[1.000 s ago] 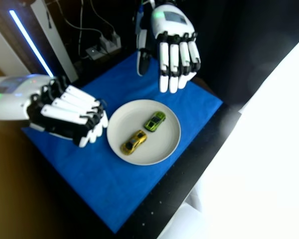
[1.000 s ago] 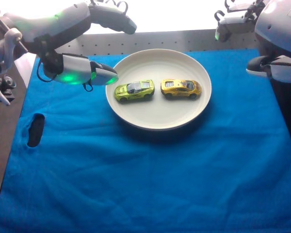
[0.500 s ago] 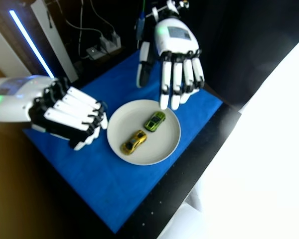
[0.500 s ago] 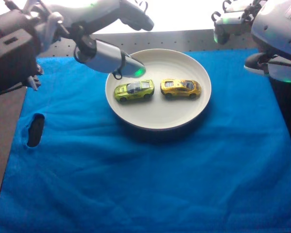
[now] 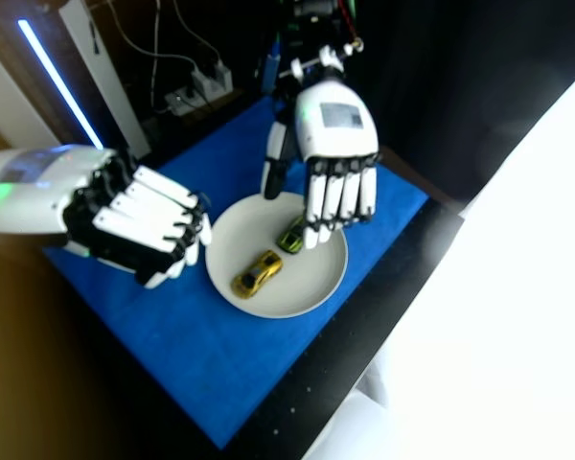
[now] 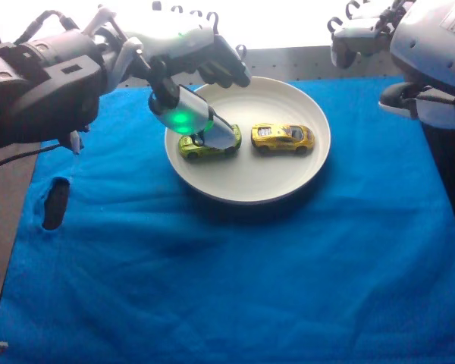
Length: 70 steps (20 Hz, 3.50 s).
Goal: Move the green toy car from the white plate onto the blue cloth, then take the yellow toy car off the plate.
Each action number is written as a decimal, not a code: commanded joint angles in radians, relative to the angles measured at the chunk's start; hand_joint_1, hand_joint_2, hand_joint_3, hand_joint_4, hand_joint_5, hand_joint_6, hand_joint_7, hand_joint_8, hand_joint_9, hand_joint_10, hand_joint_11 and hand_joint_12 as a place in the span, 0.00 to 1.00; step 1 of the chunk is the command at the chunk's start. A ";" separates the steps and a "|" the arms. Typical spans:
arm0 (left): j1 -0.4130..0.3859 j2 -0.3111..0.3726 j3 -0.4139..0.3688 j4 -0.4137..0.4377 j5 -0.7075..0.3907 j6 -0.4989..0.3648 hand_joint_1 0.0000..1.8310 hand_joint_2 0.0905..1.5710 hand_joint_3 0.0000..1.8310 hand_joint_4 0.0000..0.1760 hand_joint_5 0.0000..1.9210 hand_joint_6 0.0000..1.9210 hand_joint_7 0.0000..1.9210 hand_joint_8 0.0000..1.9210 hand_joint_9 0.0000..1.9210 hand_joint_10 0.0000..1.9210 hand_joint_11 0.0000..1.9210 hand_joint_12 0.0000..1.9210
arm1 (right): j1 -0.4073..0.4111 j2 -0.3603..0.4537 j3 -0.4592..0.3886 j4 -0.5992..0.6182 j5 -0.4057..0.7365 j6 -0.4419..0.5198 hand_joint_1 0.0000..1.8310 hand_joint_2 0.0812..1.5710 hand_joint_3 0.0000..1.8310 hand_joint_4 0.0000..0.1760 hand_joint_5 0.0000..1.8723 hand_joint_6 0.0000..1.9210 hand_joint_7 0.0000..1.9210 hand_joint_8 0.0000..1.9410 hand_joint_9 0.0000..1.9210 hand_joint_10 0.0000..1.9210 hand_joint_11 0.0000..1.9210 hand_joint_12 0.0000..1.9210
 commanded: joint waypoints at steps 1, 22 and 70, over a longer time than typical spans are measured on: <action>-0.010 -0.004 0.007 -0.004 -0.103 0.001 0.48 0.57 0.00 0.00 0.36 0.00 0.42 0.01 0.31 0.34 0.13 0.82 | 0.015 -0.003 0.004 0.005 0.122 -0.006 0.69 0.63 0.00 0.00 0.31 0.46 0.35 0.52 0.31 0.70 0.26 0.95; 0.037 -0.061 0.072 -0.057 -0.075 0.001 0.55 0.58 0.00 0.00 0.42 0.00 0.35 0.59 0.36 0.77 0.35 0.97 | 0.008 -0.013 0.006 0.005 0.122 -0.006 0.68 0.62 0.00 0.00 0.32 0.52 0.35 0.56 0.33 0.73 0.28 0.96; 0.107 0.133 -0.156 -0.086 -0.339 0.003 0.67 0.73 0.00 0.00 0.45 0.51 0.46 0.74 0.31 0.85 0.09 1.00 | -0.002 -0.008 -0.002 0.013 0.123 -0.006 0.66 0.74 0.00 0.00 0.43 0.60 0.47 0.66 0.33 0.76 0.27 0.93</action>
